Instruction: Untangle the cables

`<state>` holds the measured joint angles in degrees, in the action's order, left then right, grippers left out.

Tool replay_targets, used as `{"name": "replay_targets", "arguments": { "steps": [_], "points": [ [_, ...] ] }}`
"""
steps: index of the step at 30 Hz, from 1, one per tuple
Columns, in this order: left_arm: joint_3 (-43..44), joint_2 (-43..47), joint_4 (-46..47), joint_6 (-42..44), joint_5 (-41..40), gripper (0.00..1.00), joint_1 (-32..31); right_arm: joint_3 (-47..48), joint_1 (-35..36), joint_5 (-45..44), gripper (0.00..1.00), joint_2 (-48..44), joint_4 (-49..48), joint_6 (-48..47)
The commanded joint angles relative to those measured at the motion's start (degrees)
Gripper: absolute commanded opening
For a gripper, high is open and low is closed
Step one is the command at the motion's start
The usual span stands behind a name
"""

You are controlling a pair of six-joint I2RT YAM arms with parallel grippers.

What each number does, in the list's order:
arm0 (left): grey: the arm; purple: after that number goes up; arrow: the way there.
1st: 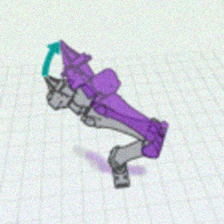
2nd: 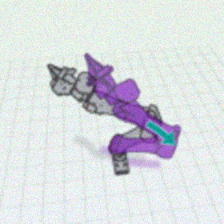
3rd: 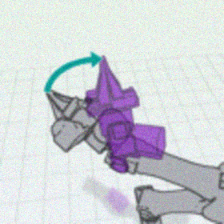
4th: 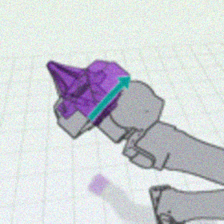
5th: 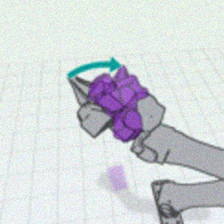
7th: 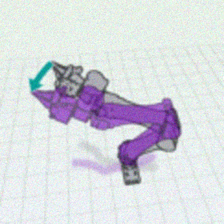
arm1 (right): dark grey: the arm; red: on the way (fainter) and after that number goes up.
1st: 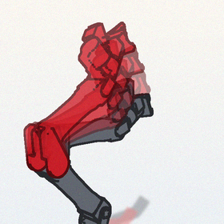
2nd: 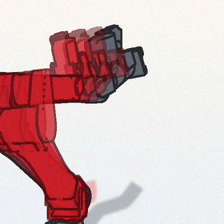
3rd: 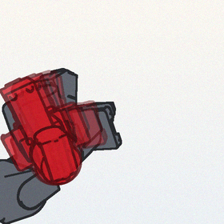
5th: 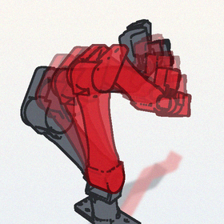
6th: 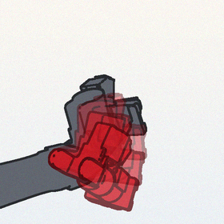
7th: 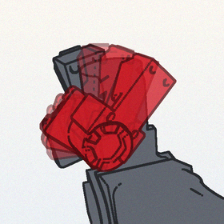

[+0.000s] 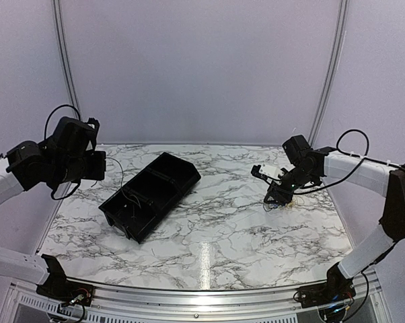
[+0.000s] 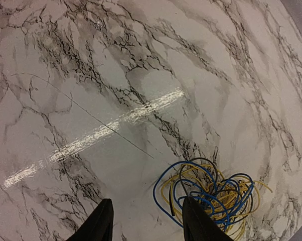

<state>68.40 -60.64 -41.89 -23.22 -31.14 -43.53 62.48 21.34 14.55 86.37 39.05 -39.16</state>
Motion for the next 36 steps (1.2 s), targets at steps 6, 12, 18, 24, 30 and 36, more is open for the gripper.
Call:
{"name": "replay_targets", "arguments": {
  "steps": [6,12,18,24,30,36],
  "points": [
    [-5.7,-7.2,-0.6,-3.3,1.1,0.00,0.8,-2.5,-0.1,1.1,0.48,-1.3,-0.4,0.4],
    [-8.0,-9.3,-0.8,-2.9,1.0,0.00,2.4,-4.0,-0.1,1.3,0.48,-2.4,-0.4,0.3],
    [-11.4,-9.1,-1.0,-4.3,2.1,0.00,5.2,-5.1,-0.1,1.5,0.47,-3.3,-0.3,0.2],
    [-9.8,-15.9,1.0,-5.2,5.6,0.00,5.2,-5.2,-0.1,1.4,0.47,-3.4,-0.2,-0.1],
    [-7.0,-23.4,3.5,-5.4,8.4,0.00,5.5,-5.2,-0.1,1.2,0.47,-3.6,0.0,-0.2],
    [-4.5,-30.0,4.3,-8.2,10.9,0.00,5.6,-5.9,-0.2,1.0,0.47,-4.5,0.4,-0.4]
  ]
}}
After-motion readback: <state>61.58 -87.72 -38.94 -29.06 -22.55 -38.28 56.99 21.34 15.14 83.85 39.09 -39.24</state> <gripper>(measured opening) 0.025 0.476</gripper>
